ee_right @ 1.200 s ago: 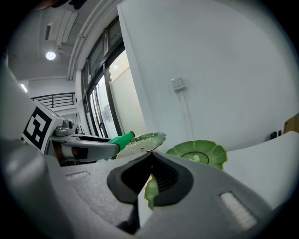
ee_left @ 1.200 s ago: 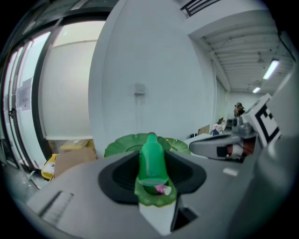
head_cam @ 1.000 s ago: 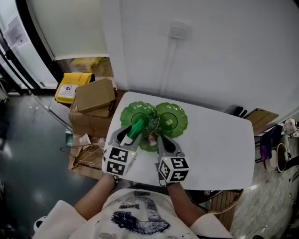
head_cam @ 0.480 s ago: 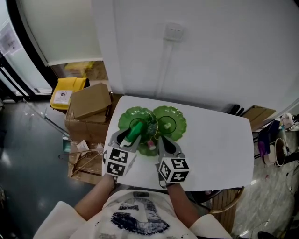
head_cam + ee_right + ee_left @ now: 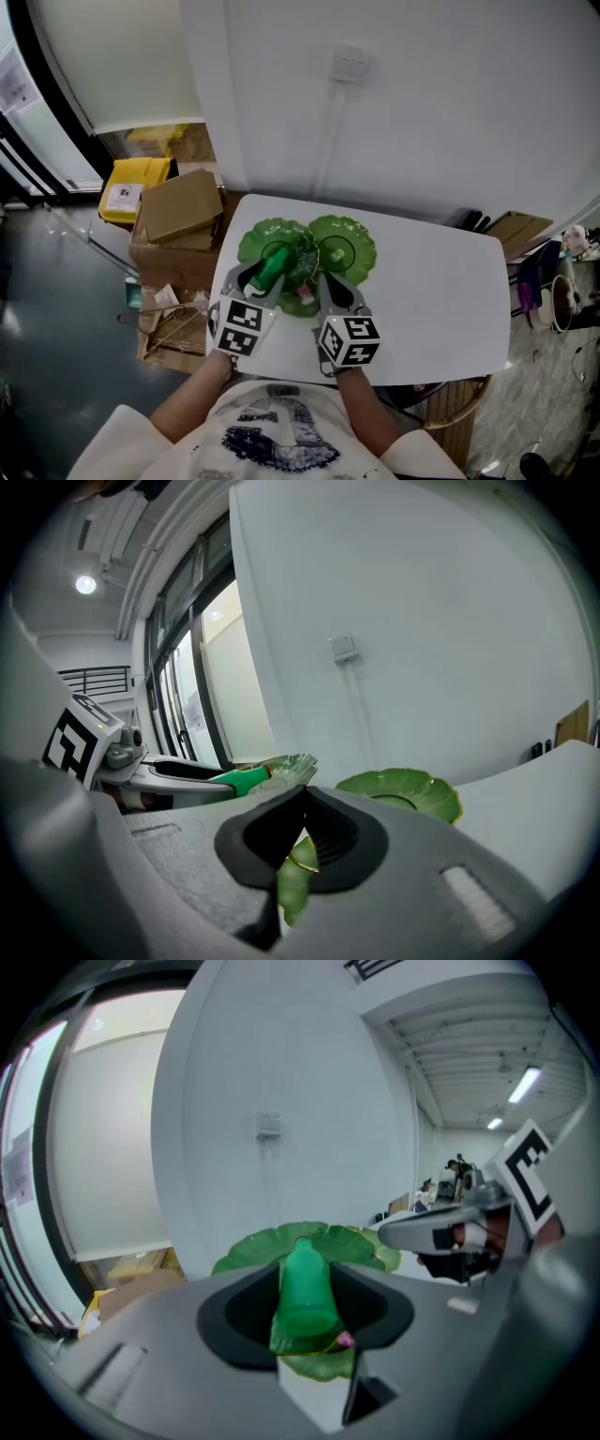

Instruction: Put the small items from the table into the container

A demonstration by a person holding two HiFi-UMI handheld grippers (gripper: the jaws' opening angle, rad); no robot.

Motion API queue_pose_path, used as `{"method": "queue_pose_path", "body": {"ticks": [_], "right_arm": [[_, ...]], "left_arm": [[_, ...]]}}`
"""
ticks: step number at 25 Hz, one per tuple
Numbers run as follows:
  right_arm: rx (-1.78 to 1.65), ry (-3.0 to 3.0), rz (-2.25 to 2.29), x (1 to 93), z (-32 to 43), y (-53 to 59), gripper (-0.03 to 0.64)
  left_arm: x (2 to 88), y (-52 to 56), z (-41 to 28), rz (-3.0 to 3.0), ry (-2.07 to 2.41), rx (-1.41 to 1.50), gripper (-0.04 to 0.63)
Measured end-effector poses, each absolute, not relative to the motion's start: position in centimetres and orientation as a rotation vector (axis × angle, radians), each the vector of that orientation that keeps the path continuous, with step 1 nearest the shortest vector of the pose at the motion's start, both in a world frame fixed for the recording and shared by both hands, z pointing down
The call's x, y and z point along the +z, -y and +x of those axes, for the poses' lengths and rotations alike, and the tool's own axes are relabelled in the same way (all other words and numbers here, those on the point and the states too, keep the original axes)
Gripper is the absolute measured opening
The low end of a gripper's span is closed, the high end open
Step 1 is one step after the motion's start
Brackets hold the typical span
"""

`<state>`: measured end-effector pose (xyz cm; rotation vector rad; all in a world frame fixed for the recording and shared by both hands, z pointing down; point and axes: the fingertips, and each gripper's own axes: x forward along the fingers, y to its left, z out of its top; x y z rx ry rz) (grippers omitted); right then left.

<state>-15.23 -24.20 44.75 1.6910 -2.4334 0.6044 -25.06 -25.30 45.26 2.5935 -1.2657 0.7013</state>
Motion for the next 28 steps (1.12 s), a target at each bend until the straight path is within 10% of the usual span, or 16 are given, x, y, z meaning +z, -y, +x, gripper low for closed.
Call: {"method": "queue_pose_path", "body": {"ticks": [28], "right_arm": [[0.593, 2.440, 1.708, 44.0, -14.1, 22.1, 0.000]], "left_arm": [[45.2, 25.1, -25.2, 2.577, 1.336, 0.729, 0.169]]}}
